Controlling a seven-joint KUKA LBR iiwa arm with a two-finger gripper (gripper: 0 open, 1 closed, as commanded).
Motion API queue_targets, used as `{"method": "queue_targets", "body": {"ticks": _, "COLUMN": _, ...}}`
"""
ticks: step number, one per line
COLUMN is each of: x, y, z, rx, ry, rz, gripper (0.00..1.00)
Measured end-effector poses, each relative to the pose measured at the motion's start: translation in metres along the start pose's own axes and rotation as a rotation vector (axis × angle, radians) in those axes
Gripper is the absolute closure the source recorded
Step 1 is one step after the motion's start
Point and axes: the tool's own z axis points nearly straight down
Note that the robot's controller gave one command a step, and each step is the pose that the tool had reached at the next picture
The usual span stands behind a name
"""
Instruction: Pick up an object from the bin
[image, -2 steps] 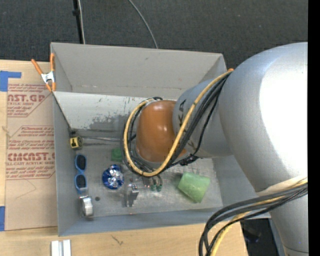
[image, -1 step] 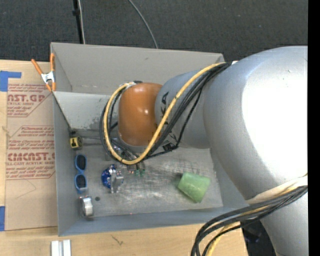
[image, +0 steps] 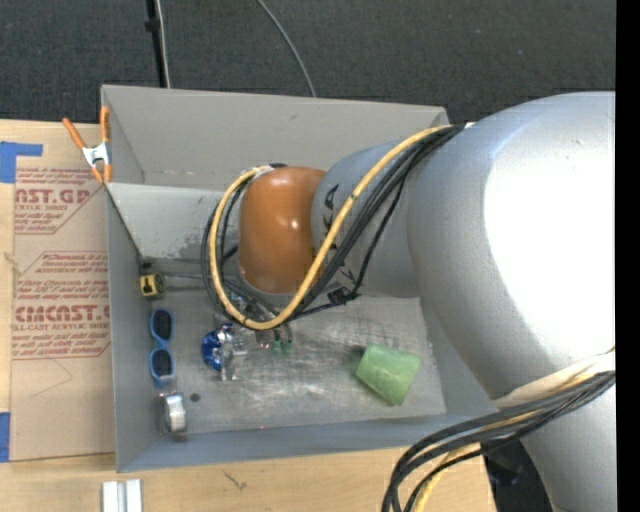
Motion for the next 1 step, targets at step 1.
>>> {"method": "queue_targets", "body": {"ticks": 1, "x": -0.0023, "y": -0.0151, "z": -0.1478, "rx": 0.0, "ry": -0.011, "rz": -0.082, "gripper": 1.0}}
